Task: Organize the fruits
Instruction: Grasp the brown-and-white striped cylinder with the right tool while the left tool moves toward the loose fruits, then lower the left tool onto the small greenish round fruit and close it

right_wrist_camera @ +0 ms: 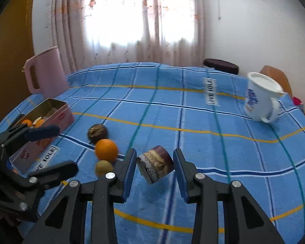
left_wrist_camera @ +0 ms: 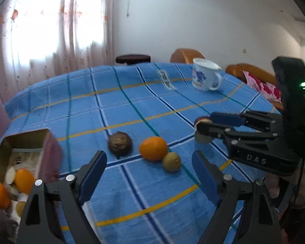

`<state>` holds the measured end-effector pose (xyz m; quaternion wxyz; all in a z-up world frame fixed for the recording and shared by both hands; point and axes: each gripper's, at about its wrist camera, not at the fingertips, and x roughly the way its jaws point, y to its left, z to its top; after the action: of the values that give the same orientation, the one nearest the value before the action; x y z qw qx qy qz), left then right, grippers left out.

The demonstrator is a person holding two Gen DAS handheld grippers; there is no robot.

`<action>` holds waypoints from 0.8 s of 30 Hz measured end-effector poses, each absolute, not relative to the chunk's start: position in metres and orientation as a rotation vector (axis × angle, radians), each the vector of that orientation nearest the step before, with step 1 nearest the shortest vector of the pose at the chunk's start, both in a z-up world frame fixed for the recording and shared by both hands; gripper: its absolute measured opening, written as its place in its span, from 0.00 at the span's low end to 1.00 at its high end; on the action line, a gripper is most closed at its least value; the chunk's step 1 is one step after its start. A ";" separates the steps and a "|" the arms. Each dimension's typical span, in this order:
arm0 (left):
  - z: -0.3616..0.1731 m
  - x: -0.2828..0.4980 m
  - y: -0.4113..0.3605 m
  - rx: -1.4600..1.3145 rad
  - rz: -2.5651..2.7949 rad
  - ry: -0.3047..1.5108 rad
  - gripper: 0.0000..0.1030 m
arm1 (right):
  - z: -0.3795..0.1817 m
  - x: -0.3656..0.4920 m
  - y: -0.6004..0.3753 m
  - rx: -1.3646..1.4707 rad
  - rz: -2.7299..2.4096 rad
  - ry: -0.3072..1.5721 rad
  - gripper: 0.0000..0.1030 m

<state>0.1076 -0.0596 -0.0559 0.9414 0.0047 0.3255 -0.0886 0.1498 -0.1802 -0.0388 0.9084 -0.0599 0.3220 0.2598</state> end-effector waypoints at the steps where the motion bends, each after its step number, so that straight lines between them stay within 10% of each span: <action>1: -0.058 0.113 -0.062 -0.003 -0.198 0.688 0.79 | -0.039 0.151 -0.183 -0.115 0.533 0.667 0.38; 8: -0.067 0.132 -0.075 -0.020 -0.237 0.760 0.59 | -0.038 0.151 -0.186 -0.100 0.530 0.660 0.38; 24: -0.077 0.144 -0.079 -0.011 -0.183 0.834 0.59 | -0.039 0.151 -0.184 -0.105 0.542 0.669 0.38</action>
<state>0.1444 -0.0792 -0.0769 0.9103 -0.0054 0.4042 -0.0888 0.1510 -0.1843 -0.0390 0.9074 -0.0507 0.3243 0.2624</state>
